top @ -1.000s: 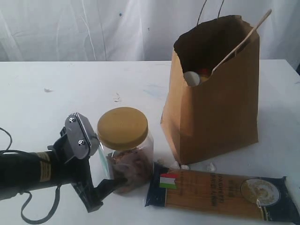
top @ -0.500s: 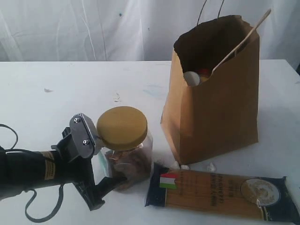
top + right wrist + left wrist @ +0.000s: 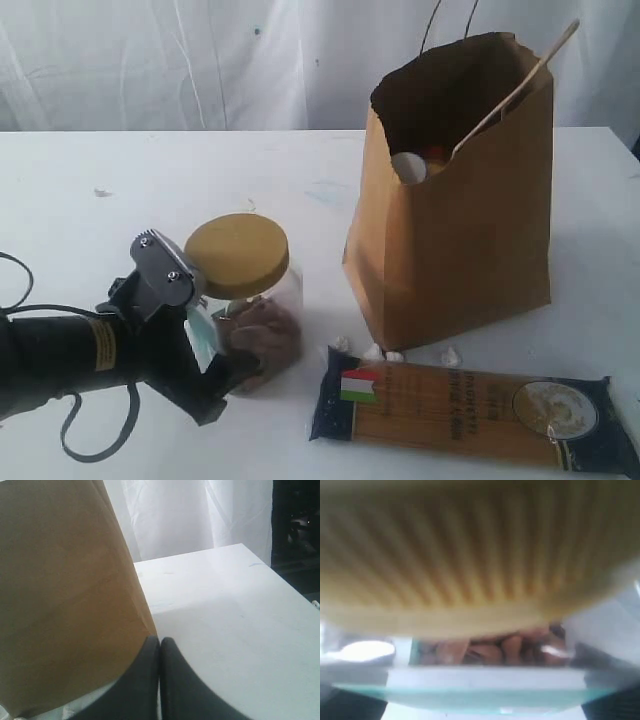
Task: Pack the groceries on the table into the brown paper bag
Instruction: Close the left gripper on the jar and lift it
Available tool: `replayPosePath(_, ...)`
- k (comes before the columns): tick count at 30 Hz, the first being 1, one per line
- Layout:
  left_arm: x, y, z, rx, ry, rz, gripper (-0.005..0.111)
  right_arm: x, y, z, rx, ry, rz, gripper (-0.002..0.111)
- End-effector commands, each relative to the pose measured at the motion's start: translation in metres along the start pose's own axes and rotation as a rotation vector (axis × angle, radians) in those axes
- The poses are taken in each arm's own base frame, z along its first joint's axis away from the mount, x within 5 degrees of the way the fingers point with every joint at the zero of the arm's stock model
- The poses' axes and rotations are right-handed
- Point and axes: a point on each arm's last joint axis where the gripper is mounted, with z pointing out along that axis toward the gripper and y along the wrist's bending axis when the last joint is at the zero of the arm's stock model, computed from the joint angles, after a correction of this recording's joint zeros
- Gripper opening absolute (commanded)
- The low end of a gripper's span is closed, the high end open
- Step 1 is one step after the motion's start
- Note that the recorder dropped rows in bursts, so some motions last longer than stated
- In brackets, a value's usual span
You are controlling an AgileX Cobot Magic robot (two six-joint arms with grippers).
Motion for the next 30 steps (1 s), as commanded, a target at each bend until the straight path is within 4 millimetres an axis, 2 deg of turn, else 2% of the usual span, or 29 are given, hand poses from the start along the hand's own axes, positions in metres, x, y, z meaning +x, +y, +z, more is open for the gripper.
replayPosePath(1,0.018,0.001,-0.001,-0.033,0.156,-0.203,0.001,0.001,-0.001,0.0,0.005,-0.004,-0.003,0.0)
replayPosePath(5,0.018,0.001,-0.001,-0.042,0.154,-0.31,0.001,0.001,-0.001,0.0,0.005,-0.004,-0.003,0.0)
replayPosePath(10,0.015,0.001,-0.004,-0.045,0.138,-0.338,0.001,0.001,-0.001,0.0,0.005,-0.004,-0.003,0.0)
replayPosePath(19,-0.021,0.004,-0.04,-0.08,-0.032,-0.312,0.0,0.001,-0.001,0.0,0.005,-0.004,-0.003,0.0)
replayPosePath(23,-0.025,0.006,-0.053,-0.116,-0.016,-0.298,0.0,0.001,-0.001,0.0,0.005,-0.004,-0.003,0.0)
replayPosePath(30,-0.025,0.006,-0.061,-0.136,0.003,-0.284,0.0,0.001,-0.001,0.0,0.005,-0.004,-0.003,0.0)
